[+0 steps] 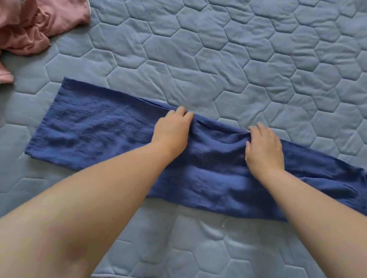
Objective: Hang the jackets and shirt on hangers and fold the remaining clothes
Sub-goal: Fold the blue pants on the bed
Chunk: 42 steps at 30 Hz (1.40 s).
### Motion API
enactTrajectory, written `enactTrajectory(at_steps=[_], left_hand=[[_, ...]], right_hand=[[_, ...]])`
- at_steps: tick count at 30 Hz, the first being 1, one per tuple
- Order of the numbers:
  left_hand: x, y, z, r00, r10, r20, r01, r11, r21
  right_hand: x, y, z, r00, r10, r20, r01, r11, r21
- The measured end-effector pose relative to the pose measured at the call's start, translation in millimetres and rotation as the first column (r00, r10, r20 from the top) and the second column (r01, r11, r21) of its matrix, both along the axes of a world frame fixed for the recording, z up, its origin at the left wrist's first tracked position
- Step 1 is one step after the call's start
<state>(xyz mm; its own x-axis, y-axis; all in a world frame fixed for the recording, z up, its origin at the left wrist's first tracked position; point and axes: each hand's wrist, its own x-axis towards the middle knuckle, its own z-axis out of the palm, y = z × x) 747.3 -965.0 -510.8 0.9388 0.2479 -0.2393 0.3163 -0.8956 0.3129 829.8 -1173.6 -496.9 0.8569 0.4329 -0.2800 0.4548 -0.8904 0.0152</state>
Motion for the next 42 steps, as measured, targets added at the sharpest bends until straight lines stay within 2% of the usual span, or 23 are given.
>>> enactTrajectory(at_steps=[3,6,8,10,11,13,16,19,21,23,26,28,30,32,33,38,40,42], left_hand=[[22.0,2.4,-7.9,1.000,0.003,-0.013,-0.003,0.999,0.052],[27.6,7.5,-10.9,0.999,0.035,0.020,-0.037,0.997,0.068],[29.3,8.2,-9.7,0.975,0.214,0.055,-0.215,0.976,0.018],[30.4,1.4,-6.7,0.910,0.407,0.079,-0.400,0.912,-0.095],[29.7,-6.8,-5.9,0.900,0.427,0.092,-0.414,0.901,-0.133],[21.1,-30.3,-7.8,0.945,0.310,0.102,-0.302,0.949,-0.088],[0.8,-76.3,-16.1,0.997,-0.038,0.074,0.039,0.999,-0.009],[-11.3,-135.9,-24.9,0.901,-0.429,0.055,0.429,0.903,0.017],[-8.6,-176.5,-22.0,0.821,-0.570,-0.027,0.570,0.822,-0.013],[0.1,-210.4,-19.9,0.791,-0.603,-0.104,0.599,0.797,-0.073],[17.7,-245.6,-16.6,0.796,-0.587,-0.149,0.584,0.809,-0.070],[29.0,-261.2,-20.5,0.785,-0.590,-0.187,0.590,0.805,-0.063],[39.8,-273.7,-23.7,0.769,-0.583,-0.261,0.587,0.806,-0.070],[47.1,-287.6,-23.7,0.749,-0.576,-0.329,0.582,0.808,-0.089],[50.7,-295.5,-21.9,0.739,-0.576,-0.349,0.580,0.808,-0.105],[78.3,-341.3,-5.6,0.714,-0.619,-0.326,0.562,0.785,-0.261],[84.8,-356.5,4.1,0.709,-0.637,-0.303,0.543,0.767,-0.340],[83.5,-359.3,10.0,0.761,-0.585,-0.282,0.431,0.780,-0.454]], right_hand=[[23.6,-13.9,-14.9,1.000,0.000,-0.001,0.000,1.000,-0.005],[34.6,-18.7,-22.3,0.996,-0.043,0.080,0.033,0.992,0.122],[39.6,-19.1,-22.3,0.983,-0.122,0.135,0.094,0.976,0.199],[43.0,-20.1,-23.9,0.976,-0.196,0.101,0.177,0.969,0.171],[42.7,-23.0,-26.0,0.974,-0.212,0.074,0.200,0.970,0.140],[37.0,-35.4,-28.6,0.974,-0.225,0.018,0.221,0.969,0.113],[24.7,-75.3,-27.7,0.961,-0.276,-0.029,0.278,0.954,0.113],[18.9,-139.1,-24.2,0.908,-0.418,-0.020,0.418,0.904,0.087],[19.6,-183.9,-19.2,0.832,-0.555,0.009,0.551,0.827,0.117],[22.1,-220.7,-14.8,0.726,-0.688,0.013,0.676,0.716,0.177],[27.7,-254.2,-14.9,0.506,-0.856,-0.108,0.841,0.462,0.282],[34.0,-264.8,-14.2,0.387,-0.868,-0.310,0.907,0.298,0.299],[41.7,-273.3,-10.3,0.301,-0.808,-0.507,0.942,0.168,0.292],[48.2,-279.3,-5.2,0.243,-0.738,-0.629,0.954,0.067,0.291],[50.1,-281.6,-3.6,0.232,-0.730,-0.643,0.953,0.037,0.302],[59.6,-301.6,21.8,0.210,-0.855,-0.475,0.928,0.022,0.371],[59.3,-311.9,39.8,0.268,-0.886,-0.377,0.921,0.121,0.371],[55.5,-309.7,54.3,0.391,-0.873,-0.292,0.892,0.281,0.356]])
